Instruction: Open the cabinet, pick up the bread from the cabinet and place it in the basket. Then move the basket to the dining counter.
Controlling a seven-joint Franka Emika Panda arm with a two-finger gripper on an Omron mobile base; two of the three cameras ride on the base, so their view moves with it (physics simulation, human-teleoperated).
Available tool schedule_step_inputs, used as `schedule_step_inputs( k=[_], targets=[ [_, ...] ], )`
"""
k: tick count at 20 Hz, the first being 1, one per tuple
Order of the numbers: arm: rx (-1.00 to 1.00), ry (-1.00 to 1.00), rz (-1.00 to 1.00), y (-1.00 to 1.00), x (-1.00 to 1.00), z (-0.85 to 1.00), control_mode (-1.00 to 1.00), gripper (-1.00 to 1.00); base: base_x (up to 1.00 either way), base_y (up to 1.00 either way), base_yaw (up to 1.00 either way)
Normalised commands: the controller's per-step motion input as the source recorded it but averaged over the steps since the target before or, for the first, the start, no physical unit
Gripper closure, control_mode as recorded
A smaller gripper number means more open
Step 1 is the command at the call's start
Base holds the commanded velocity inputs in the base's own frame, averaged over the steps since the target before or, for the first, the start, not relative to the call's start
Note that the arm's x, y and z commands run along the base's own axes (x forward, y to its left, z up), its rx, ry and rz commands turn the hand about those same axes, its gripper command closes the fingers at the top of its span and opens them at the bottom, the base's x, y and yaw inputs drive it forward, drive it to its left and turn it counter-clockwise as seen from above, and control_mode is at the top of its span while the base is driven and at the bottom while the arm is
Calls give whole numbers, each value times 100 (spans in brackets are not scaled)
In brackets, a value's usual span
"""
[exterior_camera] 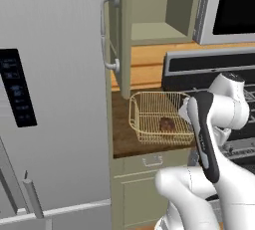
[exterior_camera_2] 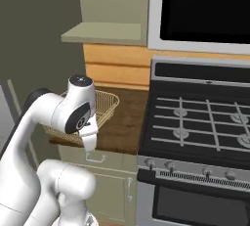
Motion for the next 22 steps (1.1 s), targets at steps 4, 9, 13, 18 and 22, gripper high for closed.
schedule_step_inputs(
  k=[4,9,13,18,22],
  targets=[
    [0,0,0,0,0,0,100,100,-71,-9,-2],
    [0,0,0,0,0,0,100,100,-49,-8,-3],
    [0,0,0,0,0,0,100,100,-33,-23,-7],
    [0,0,0,0,0,0,100,100,-2,-35,-46],
    [0,0,0,0,0,0,100,100,0,-30,-86]
  ],
)
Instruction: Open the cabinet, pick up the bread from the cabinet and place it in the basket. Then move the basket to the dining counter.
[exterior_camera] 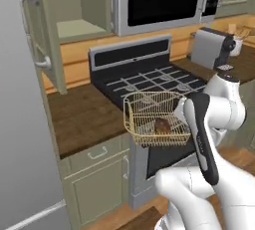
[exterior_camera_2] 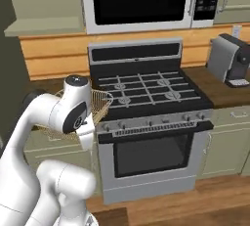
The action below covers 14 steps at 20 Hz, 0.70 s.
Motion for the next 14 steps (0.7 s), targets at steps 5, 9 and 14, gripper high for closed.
schedule_step_inputs(
  k=[5,9,14],
  targets=[
    [0,0,0,0,0,0,100,100,0,-13,-96],
    [0,0,0,0,0,0,100,100,0,-13,-97],
    [0,0,0,0,0,0,100,100,0,-21,-95]
  ],
)
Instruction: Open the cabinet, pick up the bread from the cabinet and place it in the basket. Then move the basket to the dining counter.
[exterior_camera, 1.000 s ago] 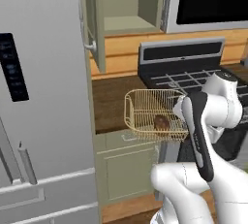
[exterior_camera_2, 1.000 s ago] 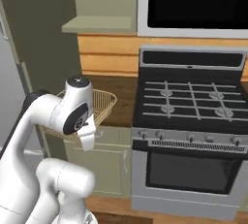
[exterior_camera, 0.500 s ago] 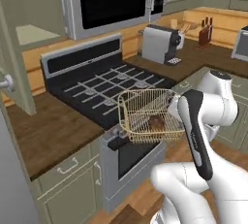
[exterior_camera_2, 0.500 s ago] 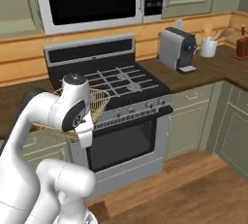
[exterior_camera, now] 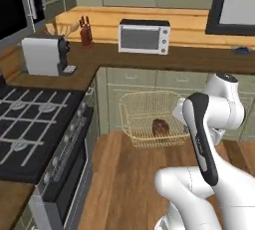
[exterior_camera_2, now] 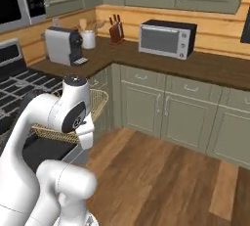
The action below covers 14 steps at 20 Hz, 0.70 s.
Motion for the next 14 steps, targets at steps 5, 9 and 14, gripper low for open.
schedule_step_inputs(
  k=[5,9,14],
  targets=[
    [0,0,0,0,0,0,100,100,0,-30,-92],
    [0,0,0,0,0,0,100,100,0,-37,-90],
    [0,0,0,0,0,0,100,100,0,-41,-90]
  ],
)
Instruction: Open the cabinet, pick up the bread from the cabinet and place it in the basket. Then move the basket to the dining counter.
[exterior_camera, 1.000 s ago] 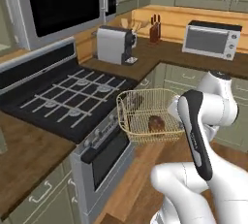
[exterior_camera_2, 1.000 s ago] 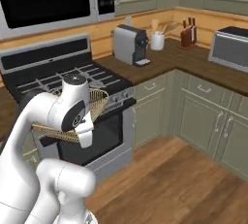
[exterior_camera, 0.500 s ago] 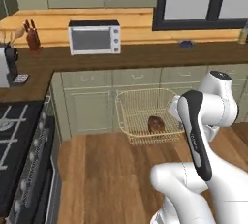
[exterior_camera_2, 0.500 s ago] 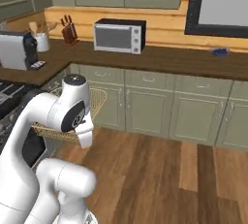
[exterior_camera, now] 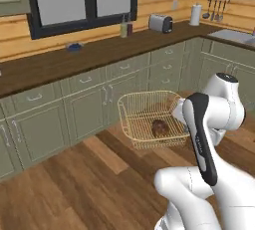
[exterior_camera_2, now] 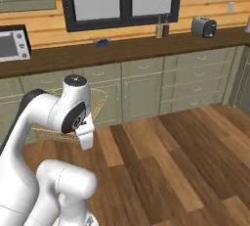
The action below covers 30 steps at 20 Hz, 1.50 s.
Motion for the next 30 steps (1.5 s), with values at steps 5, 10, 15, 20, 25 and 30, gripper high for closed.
schedule_step_inputs(
  k=[5,10,15,20,25,30],
  targets=[
    [0,0,0,0,0,0,100,100,0,-42,-90],
    [0,0,0,0,0,0,100,100,0,-44,-90],
    [0,0,0,0,0,0,100,100,11,-32,-89],
    [0,0,0,0,0,0,100,100,53,0,-78],
    [0,0,0,0,0,0,100,100,81,5,-70],
    [0,0,0,0,0,0,100,100,63,47,-65]
  ],
)
